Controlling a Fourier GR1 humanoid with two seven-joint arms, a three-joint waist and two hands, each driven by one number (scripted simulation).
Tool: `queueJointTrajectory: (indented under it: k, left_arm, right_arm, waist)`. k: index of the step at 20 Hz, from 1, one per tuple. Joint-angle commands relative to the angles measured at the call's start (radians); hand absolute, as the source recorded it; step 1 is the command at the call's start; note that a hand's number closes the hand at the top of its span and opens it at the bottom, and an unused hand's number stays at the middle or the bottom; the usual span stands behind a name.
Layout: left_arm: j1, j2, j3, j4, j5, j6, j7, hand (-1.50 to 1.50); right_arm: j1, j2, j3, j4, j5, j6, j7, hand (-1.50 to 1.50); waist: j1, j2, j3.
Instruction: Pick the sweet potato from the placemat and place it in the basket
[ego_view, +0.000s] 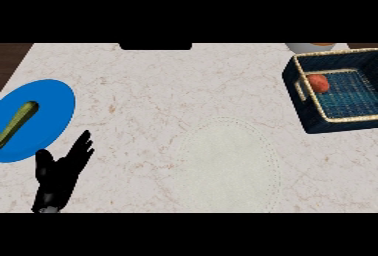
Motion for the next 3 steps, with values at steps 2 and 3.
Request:
queueJointTrajectory:
  k: [2, 3]
  left_arm:
    - [0.026, 0.003, 0.023, 0.118, 0.021, -0.03, 0.001, 0.0]
    - [0.051, -0.032, -0.018, 0.111, -0.024, 0.0, -0.027, 0.0]
  right_arm:
    - [0.05, -0.142, -0.077, 0.127, -0.028, 0.074, -0.071, -1.5]
    - [0.072, -0.108, -0.078, 0.109, -0.038, 0.058, -0.078, -1.5]
  waist:
    - [-0.009, 0.016, -0.011]
    - [-0.011, 0.01, -0.011]
